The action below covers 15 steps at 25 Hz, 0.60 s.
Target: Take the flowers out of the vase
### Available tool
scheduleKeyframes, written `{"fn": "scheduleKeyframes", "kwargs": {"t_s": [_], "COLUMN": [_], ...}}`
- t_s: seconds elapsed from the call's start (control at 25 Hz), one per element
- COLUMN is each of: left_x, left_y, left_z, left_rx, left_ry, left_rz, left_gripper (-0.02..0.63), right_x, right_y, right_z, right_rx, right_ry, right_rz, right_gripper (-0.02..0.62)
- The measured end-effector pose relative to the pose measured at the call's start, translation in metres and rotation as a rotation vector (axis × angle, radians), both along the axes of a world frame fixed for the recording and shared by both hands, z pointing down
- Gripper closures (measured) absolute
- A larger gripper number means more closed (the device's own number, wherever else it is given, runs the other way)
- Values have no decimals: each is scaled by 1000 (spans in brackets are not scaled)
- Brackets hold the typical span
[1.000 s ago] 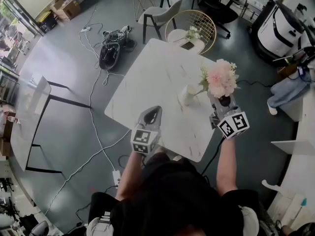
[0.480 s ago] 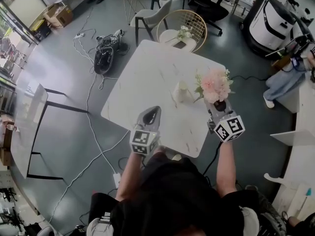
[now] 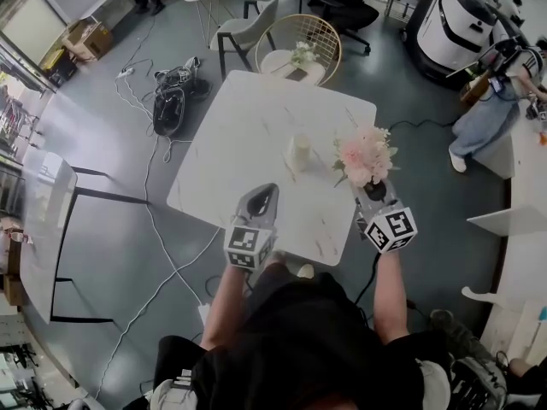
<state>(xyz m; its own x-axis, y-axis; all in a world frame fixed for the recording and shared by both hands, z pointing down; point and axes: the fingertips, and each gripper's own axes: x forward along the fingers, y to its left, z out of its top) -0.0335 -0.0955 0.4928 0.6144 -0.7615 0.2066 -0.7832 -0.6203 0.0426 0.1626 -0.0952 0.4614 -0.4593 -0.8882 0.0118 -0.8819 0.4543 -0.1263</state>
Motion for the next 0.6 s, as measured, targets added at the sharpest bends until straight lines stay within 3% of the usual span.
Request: {"fn": "scheduleKeyframes", "kwargs": {"t_s": [0.6], "left_x": [35], "left_y": [25], "left_z": [5], "left_rx": [-22], "left_ry": [-3], "left_rz": [68], "left_gripper": [598], "right_x": [23], "right_y": [52], "right_z": [34], "right_rx": [-72], "right_ry": [22], "right_rz": [76], "right_gripper": [509]}}
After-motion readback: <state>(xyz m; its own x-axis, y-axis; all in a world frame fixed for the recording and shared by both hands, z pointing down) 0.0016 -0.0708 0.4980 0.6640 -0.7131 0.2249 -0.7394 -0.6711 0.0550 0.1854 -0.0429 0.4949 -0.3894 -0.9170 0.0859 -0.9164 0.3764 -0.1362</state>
